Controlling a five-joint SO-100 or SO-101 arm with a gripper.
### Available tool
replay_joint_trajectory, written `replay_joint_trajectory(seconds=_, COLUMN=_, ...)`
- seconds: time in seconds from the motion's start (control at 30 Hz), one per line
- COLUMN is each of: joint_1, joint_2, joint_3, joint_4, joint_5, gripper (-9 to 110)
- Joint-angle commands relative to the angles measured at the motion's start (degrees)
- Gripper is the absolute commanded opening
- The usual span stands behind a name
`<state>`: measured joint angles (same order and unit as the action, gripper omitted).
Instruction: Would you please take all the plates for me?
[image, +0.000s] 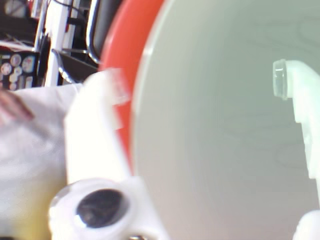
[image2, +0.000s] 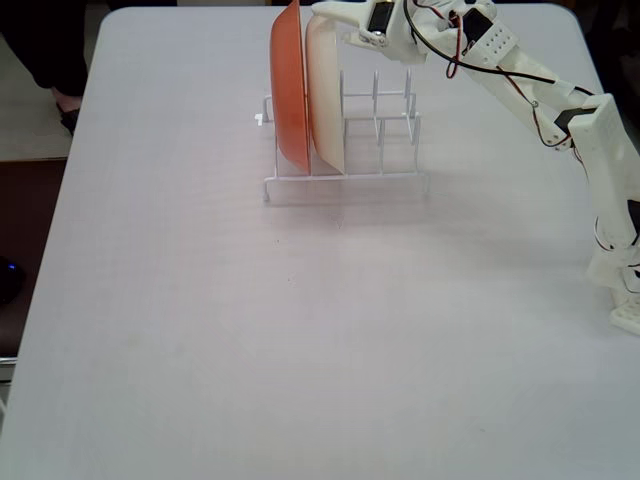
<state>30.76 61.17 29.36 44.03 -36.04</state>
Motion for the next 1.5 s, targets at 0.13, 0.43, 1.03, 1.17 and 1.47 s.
replay_joint_trajectory(seconds=0.13, joint_1=-0.79, joint_2=1.93, joint_3=-6.33, joint_4=-1.05, joint_5=1.85, gripper=0)
replay_joint_trajectory(seconds=0.43, joint_1=-0.44, joint_2=6.68, joint_3=-14.94, joint_4=4.22, joint_5=0.0, gripper=0)
replay_joint_trajectory(seconds=1.03, joint_1=-0.53, joint_2=41.04, joint_3=-0.09, joint_4=13.1, joint_5=5.89, gripper=0)
replay_joint_trajectory(seconds=1.17, joint_1=-2.55, joint_2=47.02, joint_3=2.64, joint_4=14.5, joint_5=8.79, gripper=0)
replay_joint_trajectory(seconds=1.47, joint_1=-17.75, joint_2=51.94, joint_3=5.8, joint_4=14.59, joint_5=21.53, gripper=0)
